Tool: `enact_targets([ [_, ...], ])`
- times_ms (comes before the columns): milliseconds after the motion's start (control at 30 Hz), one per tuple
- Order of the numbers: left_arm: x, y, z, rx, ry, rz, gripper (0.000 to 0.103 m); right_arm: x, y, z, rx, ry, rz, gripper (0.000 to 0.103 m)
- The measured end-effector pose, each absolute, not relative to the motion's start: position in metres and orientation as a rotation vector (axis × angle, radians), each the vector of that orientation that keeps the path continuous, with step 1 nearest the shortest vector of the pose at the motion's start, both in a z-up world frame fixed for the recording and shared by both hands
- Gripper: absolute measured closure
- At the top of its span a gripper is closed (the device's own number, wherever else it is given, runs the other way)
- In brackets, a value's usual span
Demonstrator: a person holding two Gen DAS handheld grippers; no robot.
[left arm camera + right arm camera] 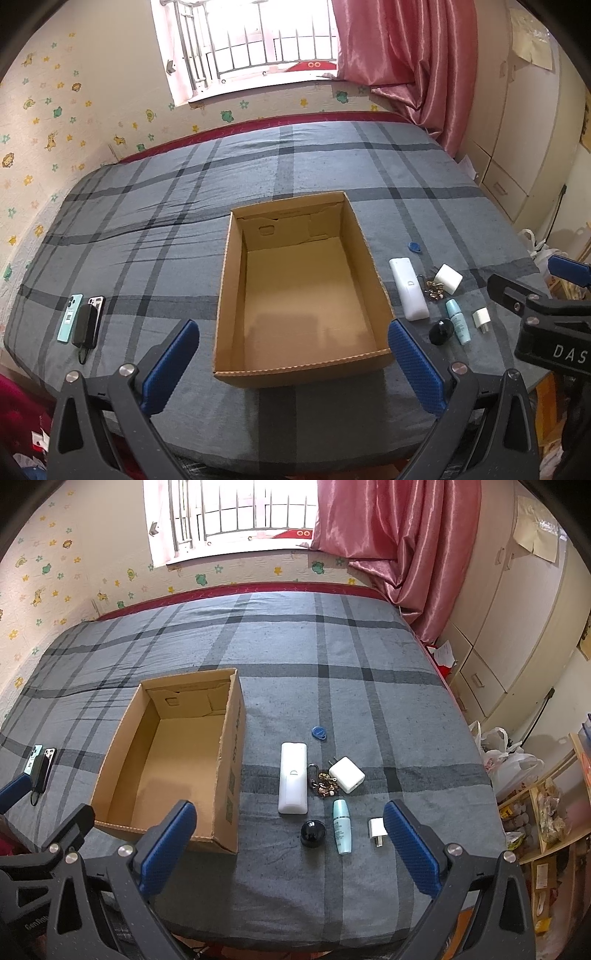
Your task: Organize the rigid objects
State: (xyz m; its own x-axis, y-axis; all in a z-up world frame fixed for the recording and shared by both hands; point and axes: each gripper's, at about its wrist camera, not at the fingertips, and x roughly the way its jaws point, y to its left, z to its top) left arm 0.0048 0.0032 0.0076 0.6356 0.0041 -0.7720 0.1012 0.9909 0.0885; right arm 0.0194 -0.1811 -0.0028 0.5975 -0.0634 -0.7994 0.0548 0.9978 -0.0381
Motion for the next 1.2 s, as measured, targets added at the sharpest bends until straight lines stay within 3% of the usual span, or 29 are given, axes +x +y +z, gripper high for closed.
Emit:
enact_targets([
  [667,0.042,0.034,-0.002,0.123,0.858,-0.039,0.0,0.032,-0.193,-0.006,0.011,0.931,-0.067,0.0],
  [1200,0.109,0.079,-0.077,0.09,0.94,0.019,0.0,0.05,-0.209,-0.038,0.01,0.996,-0.103,0.0],
])
